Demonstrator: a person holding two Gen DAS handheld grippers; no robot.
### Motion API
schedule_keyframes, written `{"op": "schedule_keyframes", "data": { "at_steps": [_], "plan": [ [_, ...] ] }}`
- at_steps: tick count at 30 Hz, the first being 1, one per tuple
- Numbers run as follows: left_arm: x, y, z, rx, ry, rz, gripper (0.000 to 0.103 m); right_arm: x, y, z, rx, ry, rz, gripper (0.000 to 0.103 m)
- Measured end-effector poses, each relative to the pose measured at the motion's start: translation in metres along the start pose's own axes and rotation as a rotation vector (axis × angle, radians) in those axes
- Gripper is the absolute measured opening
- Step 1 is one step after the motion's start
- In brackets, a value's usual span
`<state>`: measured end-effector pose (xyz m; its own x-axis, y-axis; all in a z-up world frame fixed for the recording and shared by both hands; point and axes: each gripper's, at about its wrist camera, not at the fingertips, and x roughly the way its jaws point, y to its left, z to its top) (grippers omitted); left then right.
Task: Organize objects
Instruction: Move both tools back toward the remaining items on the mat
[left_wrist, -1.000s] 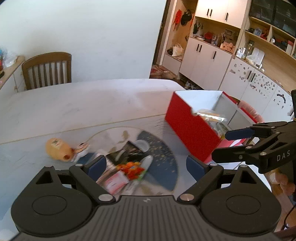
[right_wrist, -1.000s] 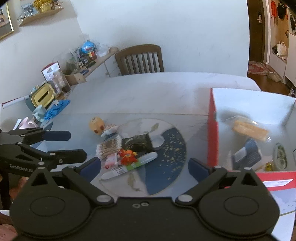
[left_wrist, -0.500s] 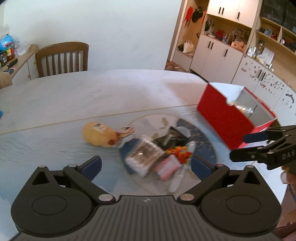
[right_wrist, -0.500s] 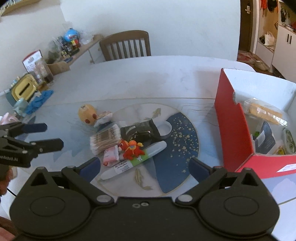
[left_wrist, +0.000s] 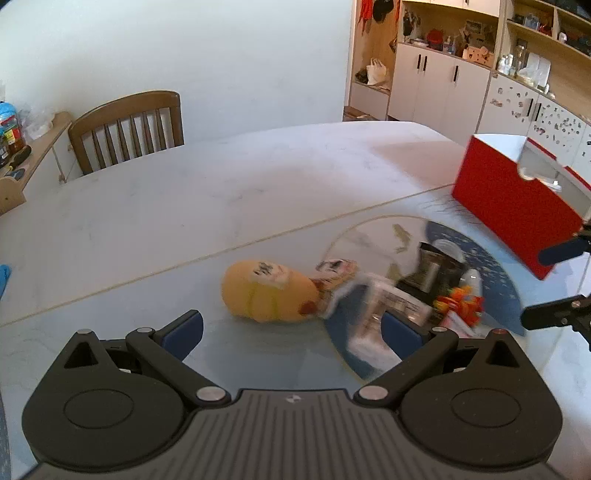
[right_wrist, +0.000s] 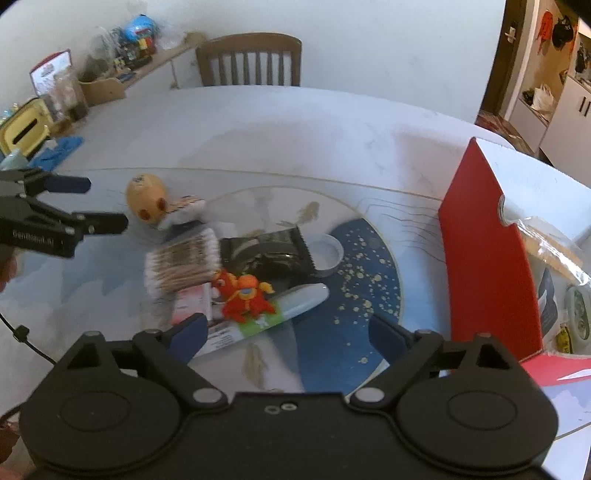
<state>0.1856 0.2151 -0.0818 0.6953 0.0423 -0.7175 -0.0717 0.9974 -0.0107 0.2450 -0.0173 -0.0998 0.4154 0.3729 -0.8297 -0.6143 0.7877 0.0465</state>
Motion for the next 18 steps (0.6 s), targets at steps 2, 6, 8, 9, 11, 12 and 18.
{"op": "schedule_keyframes", "data": {
  "at_steps": [2, 6, 8, 9, 11, 12, 18],
  "plan": [
    [0.008, 0.006, 0.004, -0.002, 0.001, 0.007, 0.103, 0.003, 0.000, 0.002, -0.007, 0.007, -0.013, 0.092],
    [0.024, 0.012, 0.008, 0.010, 0.005, 0.026, 0.103, 0.012, 0.003, 0.004, -0.038, 0.016, -0.024, 0.091],
    [0.031, 0.014, 0.009, 0.011, 0.011, 0.022, 0.103, 0.016, 0.005, 0.003, -0.062, 0.020, -0.031, 0.090],
    [0.034, 0.015, 0.009, 0.012, 0.014, 0.022, 0.103, 0.019, 0.006, 0.004, -0.077, 0.025, -0.039, 0.087],
    [0.038, 0.016, 0.010, 0.017, 0.018, 0.025, 0.103, 0.024, 0.008, 0.005, -0.093, 0.033, -0.047, 0.084],
    [0.040, 0.017, 0.011, 0.020, 0.020, 0.022, 0.103, 0.026, 0.009, 0.006, -0.100, 0.034, -0.049, 0.083],
    [0.049, 0.021, 0.012, 0.026, 0.024, 0.021, 0.103, 0.034, 0.030, 0.009, -0.204, 0.030, -0.043, 0.079]
  ]
}}
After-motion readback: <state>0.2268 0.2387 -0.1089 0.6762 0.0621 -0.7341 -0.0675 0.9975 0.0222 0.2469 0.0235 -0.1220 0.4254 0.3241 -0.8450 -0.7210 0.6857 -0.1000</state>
